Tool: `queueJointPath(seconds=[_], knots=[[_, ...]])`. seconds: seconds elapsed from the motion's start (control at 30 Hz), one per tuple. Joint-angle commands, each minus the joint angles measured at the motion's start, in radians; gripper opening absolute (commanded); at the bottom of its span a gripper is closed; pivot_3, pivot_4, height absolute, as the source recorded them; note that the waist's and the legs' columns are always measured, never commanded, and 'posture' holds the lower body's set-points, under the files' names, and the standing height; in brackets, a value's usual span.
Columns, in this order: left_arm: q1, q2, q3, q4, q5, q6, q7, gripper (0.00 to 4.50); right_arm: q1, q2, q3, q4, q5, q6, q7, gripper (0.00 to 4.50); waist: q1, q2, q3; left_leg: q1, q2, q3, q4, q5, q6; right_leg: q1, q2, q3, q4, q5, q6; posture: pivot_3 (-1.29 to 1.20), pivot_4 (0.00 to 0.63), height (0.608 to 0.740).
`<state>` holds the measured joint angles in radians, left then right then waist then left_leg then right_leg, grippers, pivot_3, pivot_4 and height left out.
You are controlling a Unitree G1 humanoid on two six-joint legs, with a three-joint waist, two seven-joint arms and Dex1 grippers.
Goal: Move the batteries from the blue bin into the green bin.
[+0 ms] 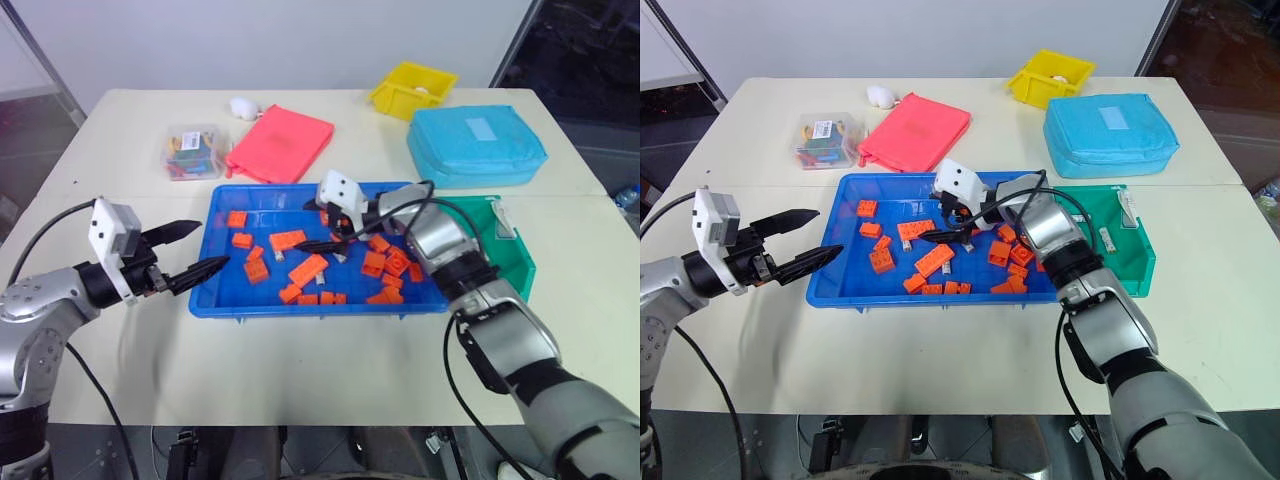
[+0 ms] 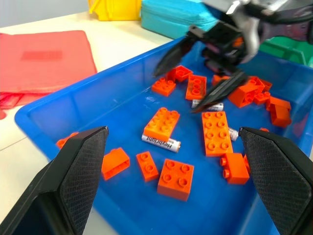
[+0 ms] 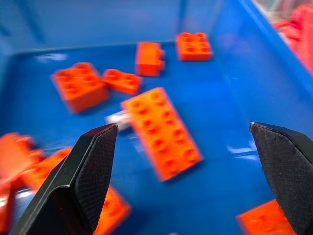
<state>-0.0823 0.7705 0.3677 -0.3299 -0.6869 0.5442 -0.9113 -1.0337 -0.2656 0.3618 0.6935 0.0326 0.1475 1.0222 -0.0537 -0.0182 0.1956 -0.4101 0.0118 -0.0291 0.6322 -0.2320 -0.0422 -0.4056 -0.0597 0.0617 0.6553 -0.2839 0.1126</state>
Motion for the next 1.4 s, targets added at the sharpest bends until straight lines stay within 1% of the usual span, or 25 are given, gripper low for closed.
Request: queueJointPath(seconds=[0.03, 0.13, 0.27, 0.47, 0.57, 0.6, 0.67, 0.93, 1.17, 1.3, 1.4], knots=[[0.009, -0.009, 0.016, -0.041, -0.020, 0.001, 0.020, 4.50, -0.059, 0.043, -0.006, 0.100, -0.039, -0.087, -0.010, 4.43, -0.004, 0.000, 0.000, 0.000, 0.000, 0.000, 0.000, 0.000, 0.000, 0.000, 0.000, 0.000, 0.000, 0.000, 0.000, 0.00, 0.150, 0.740], [0.014, -0.015, 0.017, -0.048, -0.022, 0.000, 0.031, 4.50, -0.082, 0.078, -0.009, 0.173, -0.057, -0.119, 0.005, 4.43, -0.008, 0.000, 0.000, 0.000, 0.000, 0.000, 0.000, 0.000, 0.000, 0.000, 0.000, 0.000, 0.000, 0.000, 0.000, 0.00, 0.150, 0.740], [0.016, -0.020, 0.017, -0.053, -0.023, -0.002, 0.045, 4.50, -0.091, 0.102, -0.009, 0.222, -0.075, -0.148, 0.041, 4.43, -0.014, 0.000, 0.000, 0.000, 0.000, 0.000, 0.000, 0.000, 0.000, 0.000, 0.000, 0.000, 0.001, 0.000, 0.000, 0.00, 0.150, 0.740], [0.010, -0.034, 0.017, -0.059, -0.022, -0.006, 0.068, 4.50, -0.118, 0.135, -0.010, 0.334, -0.119, -0.200, 0.037, 4.43, -0.018, 0.000, 0.000, 0.000, 0.000, 0.000, 0.000, 0.000, 0.000, 0.000, 0.000, 0.000, 0.001, 0.000, 0.000, 0.00, 0.150, 0.740], [0.007, -0.039, 0.017, -0.062, -0.021, -0.008, 0.079, 4.50, -0.129, 0.144, -0.011, 0.378, -0.137, -0.223, 0.031, 3.64, -0.017, 0.000, 0.000, 0.000, 0.000, 0.000, 0.000, 0.000, 0.000, -0.001, 0.000, 0.000, 0.002, 0.000, 0.000, 0.00, 0.150, 0.740], [0.007, -0.041, 0.018, -0.064, -0.021, -0.008, 0.084, 4.50, -0.133, 0.147, -0.013, 0.389, -0.142, -0.228, 0.028, 3.01, -0.017, 0.000, 0.000, 0.000, 0.000, 0.000, 0.000, 0.000, 0.000, -0.001, 0.000, 0.000, 0.002, 0.000, 0.000, 0.00, 0.150, 0.740], [0.008, -0.042, 0.021, -0.067, -0.021, -0.008, 0.092, 4.50, -0.140, 0.152, -0.019, 0.403, -0.148, -0.237, 0.023, 2.13, -0.017, 0.000, 0.000, 0.000, 0.000, 0.000, 0.000, 0.000, 0.000, 0.000, 0.000, 0.000, 0.002, 0.000, 0.000, 0.00, 0.150, 0.740], [0.005, -0.044, 0.019, -0.067, -0.020, -0.009, 0.110, 4.50, -0.168, 0.154, -0.049, 0.403, -0.145, -0.250, 0.024, 2.13, -0.017, 0.000, 0.000, 0.000, 0.000, -0.001, 0.000, 0.000, -0.001, -0.001, 0.000, 0.000, 0.002, 0.000, 0.000, 0.00, 0.150, 0.740], [-0.008, -0.046, 0.008, -0.060, -0.017, -0.010, 0.116, 4.50, -0.249, 0.103, -0.101, 0.416, -0.141, -0.257, 0.002, 2.13, -0.017, 0.000, 0.000, 0.000, 0.000, -0.001, 0.000, 0.000, -0.001, -0.001, 0.000, 0.000, 0.002, 0.000, 0.000, 0.00, 0.150, 0.740], [-0.015, -0.049, 0.001, -0.058, -0.014, -0.010, 0.117, 4.50, -0.262, 0.087, -0.105, 0.444, -0.161, -0.276, -0.014, 2.13, -0.016, 0.000, 0.000, 0.000, 0.000, 0.000, 0.000, 0.000, -0.001, -0.001, 0.000, 0.000, 0.002, 0.000, 0.000, 0.00, 0.150, 0.740], [-0.020, -0.050, -0.003, -0.057, -0.013, -0.009, 0.118, 4.50, -0.262, 0.094, -0.106, 0.451, -0.167, -0.283, -0.008, 2.13, -0.018, 0.000, 0.000, 0.000, 0.000, 0.000, 0.000, 0.000, -0.001, -0.001, 0.000, 0.000, 0.002, 0.000, 0.000, 0.00, 0.150, 0.740]])
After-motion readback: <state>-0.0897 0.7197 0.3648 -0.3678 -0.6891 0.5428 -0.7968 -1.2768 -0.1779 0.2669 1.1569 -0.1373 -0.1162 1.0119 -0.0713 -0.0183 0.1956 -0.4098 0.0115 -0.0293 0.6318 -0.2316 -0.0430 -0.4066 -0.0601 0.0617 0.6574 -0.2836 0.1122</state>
